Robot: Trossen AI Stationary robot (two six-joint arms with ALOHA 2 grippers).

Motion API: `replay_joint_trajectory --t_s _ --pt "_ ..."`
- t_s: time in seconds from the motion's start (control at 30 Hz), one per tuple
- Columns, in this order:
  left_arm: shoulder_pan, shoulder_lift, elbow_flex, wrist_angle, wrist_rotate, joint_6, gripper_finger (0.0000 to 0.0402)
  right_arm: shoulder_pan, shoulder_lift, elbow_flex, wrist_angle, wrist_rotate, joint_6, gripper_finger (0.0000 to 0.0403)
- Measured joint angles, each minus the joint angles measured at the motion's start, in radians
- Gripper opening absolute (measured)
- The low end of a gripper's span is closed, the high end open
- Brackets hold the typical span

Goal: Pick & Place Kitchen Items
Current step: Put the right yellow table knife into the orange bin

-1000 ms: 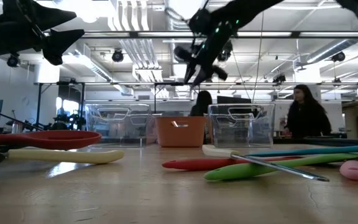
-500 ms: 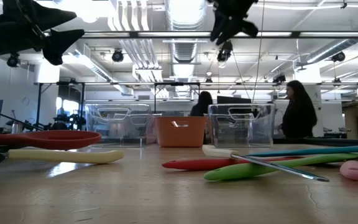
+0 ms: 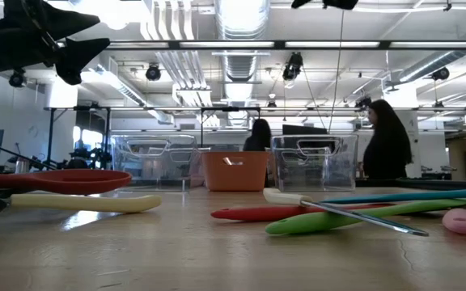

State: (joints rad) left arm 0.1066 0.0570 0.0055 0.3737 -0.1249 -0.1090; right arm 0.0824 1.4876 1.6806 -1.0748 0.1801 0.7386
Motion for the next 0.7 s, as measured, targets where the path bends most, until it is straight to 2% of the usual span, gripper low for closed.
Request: replay_joint_trajectory --t_s 0.33,0.7 --pt "0.0 0.0 0.0 -0.002 0.0 -0.006 0.0273 0.237 0.001 0.0 0.0 0.006 0.375 0.0083" --pt "0.0 0.0 0.0 -0.01 0.0 -0.017 0.0273 0.472 0.076 0.0 -0.005 0.112 0.721 0.0082"
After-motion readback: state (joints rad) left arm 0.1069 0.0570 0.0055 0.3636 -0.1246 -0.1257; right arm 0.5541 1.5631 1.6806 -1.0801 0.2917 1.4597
